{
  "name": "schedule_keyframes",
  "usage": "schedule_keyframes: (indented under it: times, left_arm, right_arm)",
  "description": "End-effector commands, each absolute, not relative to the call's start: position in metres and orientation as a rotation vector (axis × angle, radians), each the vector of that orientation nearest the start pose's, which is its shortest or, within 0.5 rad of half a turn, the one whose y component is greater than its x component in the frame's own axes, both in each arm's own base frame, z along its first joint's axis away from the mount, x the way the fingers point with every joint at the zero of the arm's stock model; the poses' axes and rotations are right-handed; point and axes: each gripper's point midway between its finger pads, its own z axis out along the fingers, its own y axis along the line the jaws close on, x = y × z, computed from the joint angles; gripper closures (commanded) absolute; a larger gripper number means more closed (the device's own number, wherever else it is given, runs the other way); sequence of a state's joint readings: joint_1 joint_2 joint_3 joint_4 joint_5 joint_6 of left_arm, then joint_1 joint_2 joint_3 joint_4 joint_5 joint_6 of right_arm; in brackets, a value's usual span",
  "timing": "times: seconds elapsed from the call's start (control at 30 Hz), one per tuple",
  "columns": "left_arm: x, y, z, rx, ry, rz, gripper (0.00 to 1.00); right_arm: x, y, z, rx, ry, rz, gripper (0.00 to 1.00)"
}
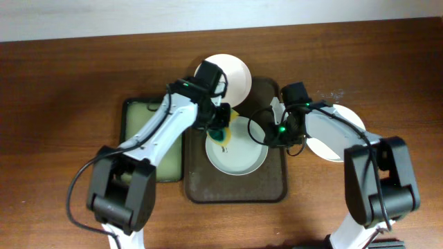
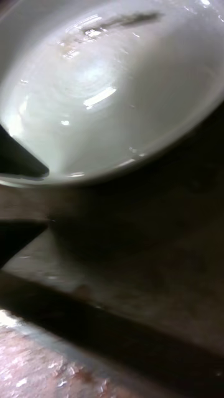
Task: Clean dirty plates on tray and stack at the side
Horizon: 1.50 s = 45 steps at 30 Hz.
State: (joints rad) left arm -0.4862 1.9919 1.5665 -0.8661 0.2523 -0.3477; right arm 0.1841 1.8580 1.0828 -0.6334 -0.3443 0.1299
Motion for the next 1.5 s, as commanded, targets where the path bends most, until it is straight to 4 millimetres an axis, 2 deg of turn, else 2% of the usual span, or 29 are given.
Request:
schedule_keyframes:
  times: [0.0,0.03,0.13,0.17,0.2,0.23,0.33,0.37,0.43,0.47,0.5,0.53,0.57,0.6,0.67,0.8,0.87,0.9,0.97,1.07,1.13,1.2,1.27,1.3,1.33,1.37,1.4,1.43,1.47]
  left_arm:
    - [0.353,-0.277,0.042,0.229,3.039,-0.641,1.00]
    - [0.343,-0.287,0.024,0.200,3.097,-0.672,1.00]
    - [0.334,-0.290,-0.010,0.152,3.181,-0.645,1.00]
    - [0.333,-0.286,-0.028,0.158,3.205,-0.600,1.00]
    - [0.340,-0.261,-0.039,0.143,3.197,-0.358,1.00]
    - [0.352,-0.231,-0.033,0.122,3.161,-0.071,1.00]
    - [0.378,-0.173,-0.006,0.125,3.001,0.464,1.00]
    - [0.381,-0.164,-0.004,0.130,2.966,0.547,1.00]
    - [0.380,-0.165,-0.004,0.073,2.968,0.535,1.00]
    - [0.374,-0.182,-0.011,0.051,3.034,0.385,1.00]
    - [0.351,-0.239,-0.017,0.064,3.192,-0.094,1.00]
    - [0.339,-0.278,-0.015,0.108,3.226,-0.395,1.00]
    - [0.332,-0.303,-0.012,0.168,3.216,-0.544,1.00]
    - [0.322,-0.324,-0.012,0.265,3.196,-0.602,1.00]
    - [0.305,-0.342,-0.013,0.358,3.195,-0.602,1.00]
    - [0.300,-0.338,-0.013,0.356,3.221,-0.581,1.00]
    - [0.293,-0.313,-0.015,0.293,3.308,-0.475,1.00]
    - [0.291,-0.289,-0.015,0.238,3.361,-0.344,1.00]
    - [0.296,-0.256,-0.006,0.165,3.382,-0.187,1.00]
    - [0.327,-0.196,0.015,0.089,3.253,0.160,1.00]
    - [0.350,-0.168,0.028,0.048,3.138,0.315,1.00]
    - [0.353,-0.177,0.050,0.036,3.109,0.202,1.00]
    - [0.355,-0.180,0.097,0.048,3.022,0.072,1.00]
    - [0.357,-0.174,0.125,0.048,2.964,0.027,1.00]
    - [0.359,-0.152,0.161,0.013,2.885,0.010,1.00]
    - [0.360,-0.133,0.175,-0.039,2.856,0.039,1.00]
    - [0.360,-0.098,0.186,-0.135,2.833,0.135,1.00]
    - [0.359,-0.073,0.184,-0.210,2.846,0.191,1.00]
    - [0.356,-0.056,0.172,-0.270,2.877,0.220,1.00]
  right_arm:
    - [0.332,0.123,-0.012,-0.081,3.024,0.557,0.96]
    - [0.332,0.123,-0.012,-0.081,3.025,0.554,0.96]
    - [0.332,0.123,-0.012,-0.072,3.030,0.551,0.96]
    - [0.332,0.123,-0.012,-0.069,3.030,0.552,0.96]
    - [0.330,0.122,-0.013,-0.067,3.036,0.551,0.96]
    - [0.329,0.122,-0.013,-0.066,3.040,0.551,0.96]
    - [0.328,0.122,-0.013,-0.065,3.046,0.550,0.96]
    - [0.327,0.122,-0.013,-0.064,3.049,0.550,0.96]
    - [0.327,0.122,-0.013,-0.065,3.050,0.550,0.96]
    - [0.328,0.122,-0.013,-0.064,3.049,0.550,0.96]
    - [0.328,0.122,-0.013,-0.064,3.047,0.550,0.96]
    - [0.328,0.122,-0.013,-0.059,3.046,0.551,0.96]
    - [0.328,0.122,-0.013,-0.054,3.046,0.551,0.96]
    - [0.328,0.122,-0.013,-0.054,3.046,0.551,0.96]
    - [0.328,0.122,-0.013,-0.053,3.047,0.551,0.96]
    - [0.328,0.122,-0.013,-0.053,3.047,0.552,0.96]
    - [0.328,0.122,-0.013,-0.053,3.047,0.552,0.96]
    - [0.328,0.122,-0.013,-0.053,3.047,0.552,0.96]
    - [0.328,0.122,-0.013,-0.018,3.050,0.553,0.96]
    - [0.329,0.122,-0.013,-0.009,3.049,0.554,0.96]
    - [0.329,0.122,-0.013,-0.009,3.049,0.554,0.96]
    - [0.328,0.122,-0.013,-0.008,3.053,0.553,0.96]
    - [0.327,0.122,-0.013,-0.007,3.060,0.552,0.96]
    - [0.326,0.122,-0.013,-0.013,3.060,0.553,0.96]
    - [0.327,0.122,-0.013,-0.013,3.059,0.552,0.96]
    - [0.327,0.122,-0.013,-0.013,3.059,0.552,0.96]
    - [0.327,0.122,-0.013,-0.019,3.059,0.552,0.91]
    - [0.327,0.122,-0.013,-0.025,3.058,0.552,0.88]
    - [0.326,0.122,-0.013,-0.037,3.058,0.559,0.87]
